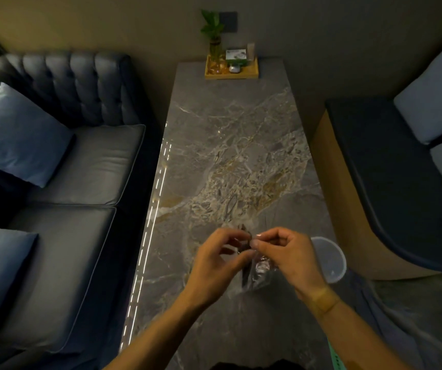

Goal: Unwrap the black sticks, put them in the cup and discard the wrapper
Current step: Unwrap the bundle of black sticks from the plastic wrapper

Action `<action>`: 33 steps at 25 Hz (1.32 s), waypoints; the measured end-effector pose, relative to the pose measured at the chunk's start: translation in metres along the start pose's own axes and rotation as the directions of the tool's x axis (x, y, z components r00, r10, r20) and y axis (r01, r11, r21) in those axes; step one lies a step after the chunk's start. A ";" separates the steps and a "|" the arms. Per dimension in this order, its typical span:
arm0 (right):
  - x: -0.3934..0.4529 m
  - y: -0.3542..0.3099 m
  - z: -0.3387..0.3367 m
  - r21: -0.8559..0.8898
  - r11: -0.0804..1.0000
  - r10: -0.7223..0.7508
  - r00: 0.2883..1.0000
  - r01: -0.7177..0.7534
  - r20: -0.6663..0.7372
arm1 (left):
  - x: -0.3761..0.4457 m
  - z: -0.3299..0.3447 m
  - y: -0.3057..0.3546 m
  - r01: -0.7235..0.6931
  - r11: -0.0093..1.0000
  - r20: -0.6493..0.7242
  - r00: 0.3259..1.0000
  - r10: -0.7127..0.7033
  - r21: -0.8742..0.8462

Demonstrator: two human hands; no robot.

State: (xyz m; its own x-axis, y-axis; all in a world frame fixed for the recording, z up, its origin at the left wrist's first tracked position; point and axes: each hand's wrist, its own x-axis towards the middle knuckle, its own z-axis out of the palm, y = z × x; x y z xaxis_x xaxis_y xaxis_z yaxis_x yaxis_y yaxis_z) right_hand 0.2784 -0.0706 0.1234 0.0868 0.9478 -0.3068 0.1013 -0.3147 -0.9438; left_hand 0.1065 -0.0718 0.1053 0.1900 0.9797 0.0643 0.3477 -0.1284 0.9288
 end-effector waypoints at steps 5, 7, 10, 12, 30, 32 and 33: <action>-0.005 0.008 0.008 0.055 0.998 0.024 0.999 -0.022 -0.048 | -0.005 0.003 -0.002 0.034 0.999 0.020 0.999 -0.034 0.001; -0.005 0.008 0.011 0.081 0.996 0.032 0.998 -0.028 -0.047 | -0.005 0.005 -0.001 0.048 0.999 0.013 0.999 -0.048 -0.004; -0.005 0.006 0.008 0.107 0.993 0.045 0.999 -0.047 0.023 | -0.005 0.006 -0.001 0.066 0.997 0.018 0.998 -0.065 -0.031; -0.006 0.003 0.004 0.111 0.991 0.064 0.994 -0.074 0.093 | -0.004 0.004 -0.001 0.094 0.993 0.023 0.995 -0.092 -0.068; -0.001 -0.012 -0.036 -0.303 0.952 -0.082 0.991 0.046 -0.105 | 0.019 -0.037 -0.007 0.293 0.880 0.024 0.952 -0.306 -0.375; -0.007 -0.019 -0.032 -0.509 0.828 -0.321 0.943 0.235 -0.086 | 0.024 -0.035 -0.009 0.288 0.885 0.040 0.955 -0.295 -0.367; -0.011 -0.025 -0.028 -0.562 0.738 -0.466 0.884 0.373 -0.026 | 0.027 -0.034 -0.009 0.287 0.885 0.044 0.956 -0.291 -0.365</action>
State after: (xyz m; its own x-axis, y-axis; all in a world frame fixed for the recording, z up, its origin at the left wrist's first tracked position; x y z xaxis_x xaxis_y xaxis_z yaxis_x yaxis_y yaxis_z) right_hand 0.3032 -0.0746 0.1534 0.0549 0.9835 0.1721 0.6642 0.0928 -0.7418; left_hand 0.0774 -0.0392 0.1109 0.1210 0.9667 -0.2254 0.0270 0.2238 0.9743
